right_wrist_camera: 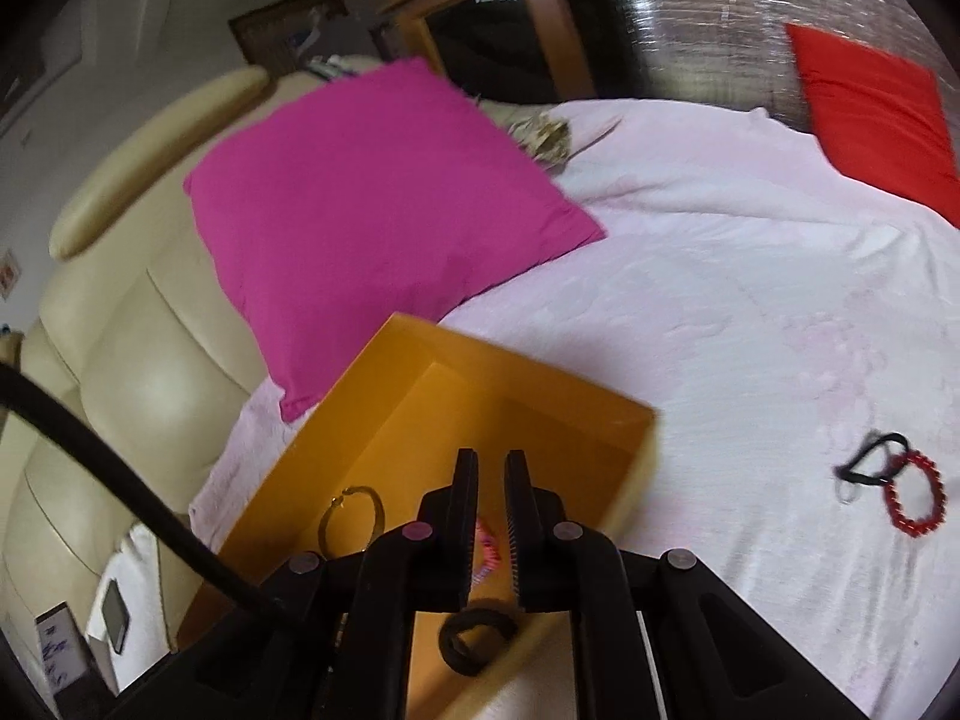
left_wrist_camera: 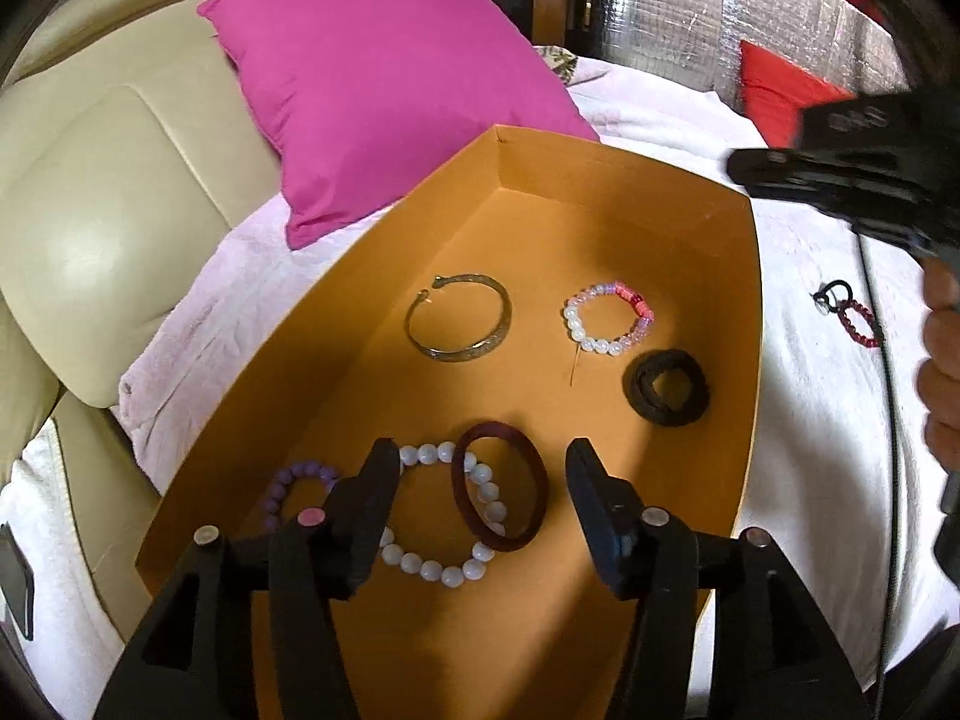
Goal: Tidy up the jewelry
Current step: 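Carry the bangle and beaded bracelet into the orange box and open both tools, then move both tools back to the black cord and red beaded bracelet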
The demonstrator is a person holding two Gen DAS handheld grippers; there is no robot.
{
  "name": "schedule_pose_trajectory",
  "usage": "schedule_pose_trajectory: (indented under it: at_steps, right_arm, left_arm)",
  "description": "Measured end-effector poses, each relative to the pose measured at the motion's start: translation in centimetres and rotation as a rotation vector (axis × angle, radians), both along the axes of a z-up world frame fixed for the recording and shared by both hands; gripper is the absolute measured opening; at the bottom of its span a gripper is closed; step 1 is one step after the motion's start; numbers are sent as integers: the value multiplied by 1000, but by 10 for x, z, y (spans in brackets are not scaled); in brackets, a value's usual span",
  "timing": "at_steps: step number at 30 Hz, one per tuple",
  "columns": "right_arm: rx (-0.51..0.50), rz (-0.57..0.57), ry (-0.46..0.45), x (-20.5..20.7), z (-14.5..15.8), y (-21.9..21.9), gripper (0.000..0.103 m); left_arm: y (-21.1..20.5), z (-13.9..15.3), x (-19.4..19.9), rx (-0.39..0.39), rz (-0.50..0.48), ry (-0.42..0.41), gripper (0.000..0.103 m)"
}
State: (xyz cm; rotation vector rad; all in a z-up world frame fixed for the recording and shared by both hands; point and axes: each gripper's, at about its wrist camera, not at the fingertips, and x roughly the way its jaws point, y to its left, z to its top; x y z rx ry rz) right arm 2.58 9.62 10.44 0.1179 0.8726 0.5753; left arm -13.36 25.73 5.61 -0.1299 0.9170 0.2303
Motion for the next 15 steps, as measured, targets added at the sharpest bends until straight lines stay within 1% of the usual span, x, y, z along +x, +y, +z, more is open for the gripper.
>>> schedule_pose_trajectory:
  at_steps: [2,3,6,7,8,9,11,15]
  right_arm:
    - [16,-21,4,-3,5,-14,26]
    - [18,-31,3,-4,7,-23,28]
    - [8,-75,-18,-11,13,-55,28]
    - [7,-86,-20,-13,14,-64,28]
    - [8,-104,-20,-16,15,-78,28]
    - [12,-120,-18,-19,15,-90,28]
    - [21,-168,-14,-24,15,-124,28]
    - [48,-262,-1,-36,10,-186,28]
  left_arm:
    - [0,5,-2,4,12,-1,60]
    - [0,7,-3,6,16,-1,60]
    - [-5,19,-7,20,27,-9,62]
    - [-8,23,-8,29,28,-12,64]
    - [-11,26,-9,37,28,-18,68]
    - [-15,31,-10,49,26,-27,71]
    - [-27,40,-12,74,13,-44,71]
    - [-61,59,-10,114,-45,-59,71]
